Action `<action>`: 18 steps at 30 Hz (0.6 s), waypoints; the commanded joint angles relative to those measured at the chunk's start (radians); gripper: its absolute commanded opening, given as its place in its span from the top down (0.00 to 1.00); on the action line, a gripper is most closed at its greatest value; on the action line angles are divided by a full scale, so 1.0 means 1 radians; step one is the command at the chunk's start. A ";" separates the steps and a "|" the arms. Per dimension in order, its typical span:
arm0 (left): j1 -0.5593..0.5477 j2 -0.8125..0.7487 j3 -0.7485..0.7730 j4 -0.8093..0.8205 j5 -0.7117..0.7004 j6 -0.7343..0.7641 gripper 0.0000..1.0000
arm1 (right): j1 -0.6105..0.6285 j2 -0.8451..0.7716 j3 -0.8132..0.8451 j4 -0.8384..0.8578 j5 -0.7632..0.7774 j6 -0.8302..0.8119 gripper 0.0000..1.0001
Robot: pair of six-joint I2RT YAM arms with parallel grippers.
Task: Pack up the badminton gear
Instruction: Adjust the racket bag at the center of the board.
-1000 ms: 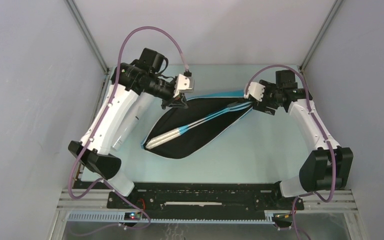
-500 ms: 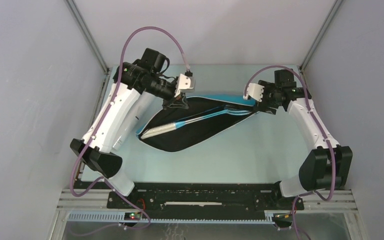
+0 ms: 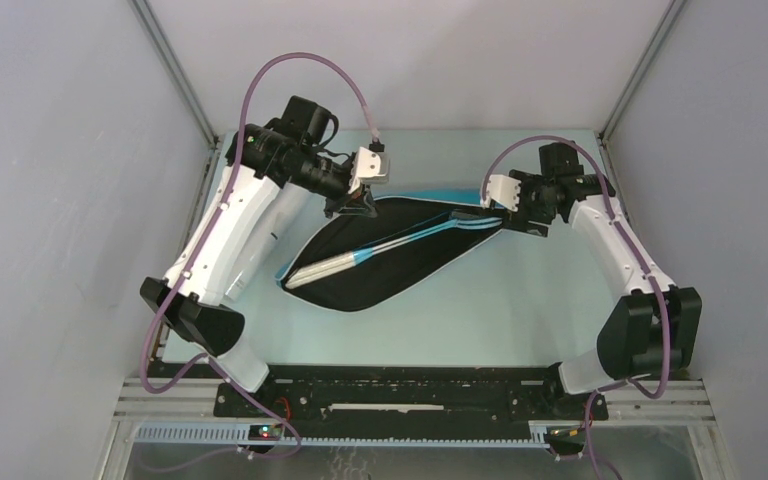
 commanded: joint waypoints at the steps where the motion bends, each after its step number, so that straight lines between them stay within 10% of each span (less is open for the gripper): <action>1: 0.011 -0.011 0.077 0.034 0.058 0.008 1.00 | 0.010 -0.050 -0.004 -0.034 -0.001 0.014 0.21; 18: 0.012 -0.011 0.060 -0.005 0.081 0.053 1.00 | 0.019 0.009 -0.049 0.211 0.047 -0.026 0.20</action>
